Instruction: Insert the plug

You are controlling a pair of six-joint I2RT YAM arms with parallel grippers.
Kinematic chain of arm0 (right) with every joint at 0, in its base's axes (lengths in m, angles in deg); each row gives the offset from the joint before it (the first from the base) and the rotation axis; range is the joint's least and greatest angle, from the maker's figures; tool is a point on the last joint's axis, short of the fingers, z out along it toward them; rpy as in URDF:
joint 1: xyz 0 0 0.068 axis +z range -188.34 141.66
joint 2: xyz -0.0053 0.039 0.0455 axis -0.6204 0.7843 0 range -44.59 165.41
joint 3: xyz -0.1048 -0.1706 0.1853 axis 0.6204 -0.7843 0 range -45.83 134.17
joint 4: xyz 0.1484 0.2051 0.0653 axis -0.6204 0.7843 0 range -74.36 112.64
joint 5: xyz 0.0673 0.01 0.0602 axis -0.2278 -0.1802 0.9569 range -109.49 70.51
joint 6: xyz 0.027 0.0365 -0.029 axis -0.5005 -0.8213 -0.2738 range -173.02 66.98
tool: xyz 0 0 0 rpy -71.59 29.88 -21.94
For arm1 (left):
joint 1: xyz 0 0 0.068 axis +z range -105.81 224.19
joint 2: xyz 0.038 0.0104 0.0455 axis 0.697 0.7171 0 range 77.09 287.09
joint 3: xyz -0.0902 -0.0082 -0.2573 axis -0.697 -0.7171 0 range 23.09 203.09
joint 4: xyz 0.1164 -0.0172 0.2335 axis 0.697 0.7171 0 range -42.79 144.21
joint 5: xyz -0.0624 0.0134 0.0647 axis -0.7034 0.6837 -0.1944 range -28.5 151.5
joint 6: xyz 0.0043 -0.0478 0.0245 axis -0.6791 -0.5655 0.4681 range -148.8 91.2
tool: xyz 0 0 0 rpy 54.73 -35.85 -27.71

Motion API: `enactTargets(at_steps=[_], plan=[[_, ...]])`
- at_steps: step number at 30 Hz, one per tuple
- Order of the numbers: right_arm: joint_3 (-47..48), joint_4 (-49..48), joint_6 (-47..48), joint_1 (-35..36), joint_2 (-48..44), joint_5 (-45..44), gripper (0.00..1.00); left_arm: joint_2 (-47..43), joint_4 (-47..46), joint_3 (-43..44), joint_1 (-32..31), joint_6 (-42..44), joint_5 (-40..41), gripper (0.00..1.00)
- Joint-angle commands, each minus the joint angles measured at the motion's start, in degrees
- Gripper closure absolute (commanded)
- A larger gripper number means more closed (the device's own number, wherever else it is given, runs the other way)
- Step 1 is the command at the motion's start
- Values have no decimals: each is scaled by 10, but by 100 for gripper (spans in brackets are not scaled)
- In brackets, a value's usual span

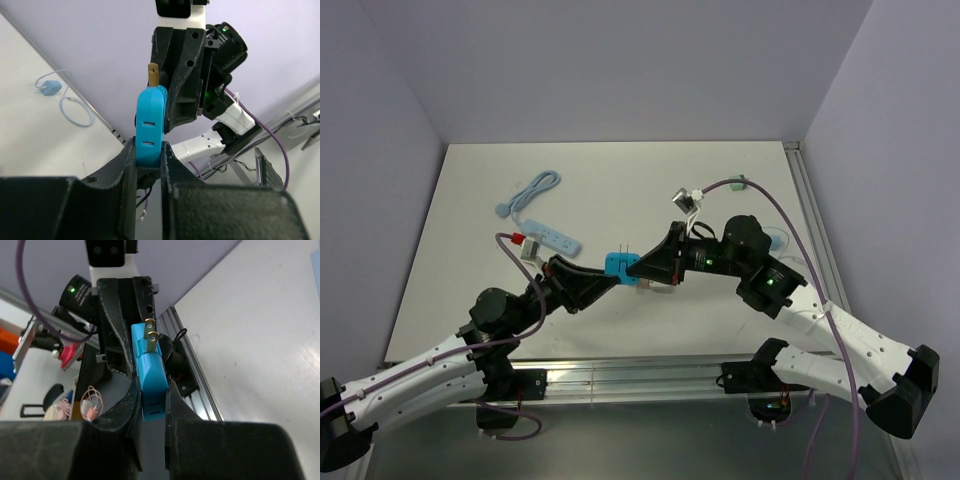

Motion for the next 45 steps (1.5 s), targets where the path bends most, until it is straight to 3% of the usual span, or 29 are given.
enactTargets(at_steps=[1,2,3,6,8,9,11,16,27,30,32,35,40,45], plan=[[3,-22,15,4,1,7,100,13,-14,14,-3,4,-18,99],[5,-10,21,4,-2,2,100,13,0,19,-3,7,-13,95],[6,-2,31,4,-5,-10,100,14,17,26,-3,9,-7,76],[8,26,51,4,-9,-27,100,0,81,36,-3,21,20,41],[17,57,65,4,-1,-45,100,-16,135,39,-3,30,48,27],[24,67,76,4,4,-47,100,-30,150,42,-3,34,50,10],[30,88,84,4,16,-49,100,-44,199,47,-3,36,76,6],[43,124,112,4,37,-18,100,-70,299,68,-3,51,118,4],[45,195,173,6,53,59,100,-55,454,146,-3,109,105,4],[37,188,178,7,41,82,100,-67,453,147,-3,111,93,4],[35,185,181,9,38,94,100,-67,437,141,-3,113,70,8],[39,188,189,11,36,116,100,-48,412,143,-2,133,-2,17],[44,207,208,19,38,134,100,-36,367,135,-2,147,-113,20],[52,208,212,42,46,139,100,0,371,149,-3,165,-144,26]])
